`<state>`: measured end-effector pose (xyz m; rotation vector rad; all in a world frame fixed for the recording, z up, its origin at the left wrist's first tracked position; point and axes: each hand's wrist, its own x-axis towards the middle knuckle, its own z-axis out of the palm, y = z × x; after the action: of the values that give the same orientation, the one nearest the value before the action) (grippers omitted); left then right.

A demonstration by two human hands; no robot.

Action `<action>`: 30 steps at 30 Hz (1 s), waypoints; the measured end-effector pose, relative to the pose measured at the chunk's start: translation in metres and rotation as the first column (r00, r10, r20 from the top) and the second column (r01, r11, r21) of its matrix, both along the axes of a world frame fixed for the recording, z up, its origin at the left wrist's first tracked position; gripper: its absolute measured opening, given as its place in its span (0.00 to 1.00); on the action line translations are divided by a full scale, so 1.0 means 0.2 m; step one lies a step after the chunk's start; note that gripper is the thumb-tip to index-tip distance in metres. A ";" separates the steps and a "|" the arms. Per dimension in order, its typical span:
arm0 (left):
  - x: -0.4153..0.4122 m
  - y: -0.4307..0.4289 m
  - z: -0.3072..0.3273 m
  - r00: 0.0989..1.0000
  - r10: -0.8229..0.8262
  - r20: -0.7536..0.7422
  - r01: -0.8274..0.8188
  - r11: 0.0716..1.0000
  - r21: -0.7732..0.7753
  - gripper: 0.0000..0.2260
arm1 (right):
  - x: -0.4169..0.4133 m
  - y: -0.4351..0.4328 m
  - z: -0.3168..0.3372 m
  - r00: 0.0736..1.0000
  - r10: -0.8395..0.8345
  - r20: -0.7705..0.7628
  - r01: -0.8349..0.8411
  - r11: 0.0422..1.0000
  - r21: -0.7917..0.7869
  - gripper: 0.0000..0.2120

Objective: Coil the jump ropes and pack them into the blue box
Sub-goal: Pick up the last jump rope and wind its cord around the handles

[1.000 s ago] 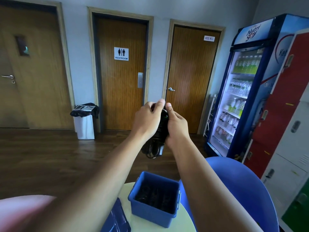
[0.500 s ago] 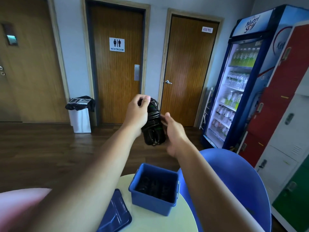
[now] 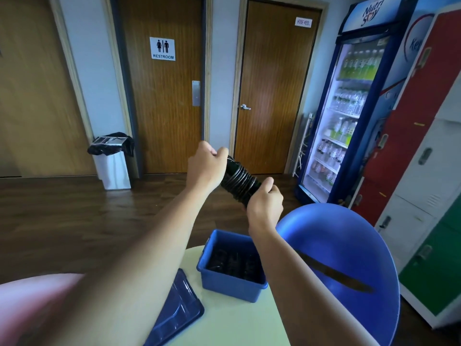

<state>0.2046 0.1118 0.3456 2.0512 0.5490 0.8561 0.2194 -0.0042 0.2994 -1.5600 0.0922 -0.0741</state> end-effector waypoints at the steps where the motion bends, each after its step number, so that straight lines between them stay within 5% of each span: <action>1: -0.01 0.01 0.01 0.998 -0.015 -0.054 0.017 0.999 0.029 0.13 | 0.01 -0.01 -0.01 0.999 -0.021 0.044 0.024 0.998 -0.051 0.24; 5: -0.04 0.05 -0.02 0.963 -0.116 -0.241 0.095 0.991 -0.097 0.20 | 0.03 -0.04 -0.03 0.981 0.005 0.191 0.041 0.971 -0.237 0.22; 14: -0.07 0.09 -0.21 0.987 -0.069 -0.145 0.061 0.997 -0.057 0.21 | 0.01 -0.03 -0.13 0.956 0.068 0.284 0.058 0.910 -0.410 0.21; 19: -0.07 0.10 -0.31 0.961 -0.068 -0.269 0.040 0.993 -0.107 0.21 | 0.02 -0.03 -0.24 0.922 0.100 0.374 0.092 0.882 -0.462 0.20; 30: 0.11 0.08 -0.49 0.955 -0.066 -0.290 0.083 0.995 0.046 0.26 | 0.30 -0.05 -0.40 0.978 0.147 0.145 -0.058 0.869 -0.492 0.20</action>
<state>0.2258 0.1282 0.2474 2.2518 0.6048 0.5353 0.2790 -0.0136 0.2195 -2.0532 -0.1664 -0.1622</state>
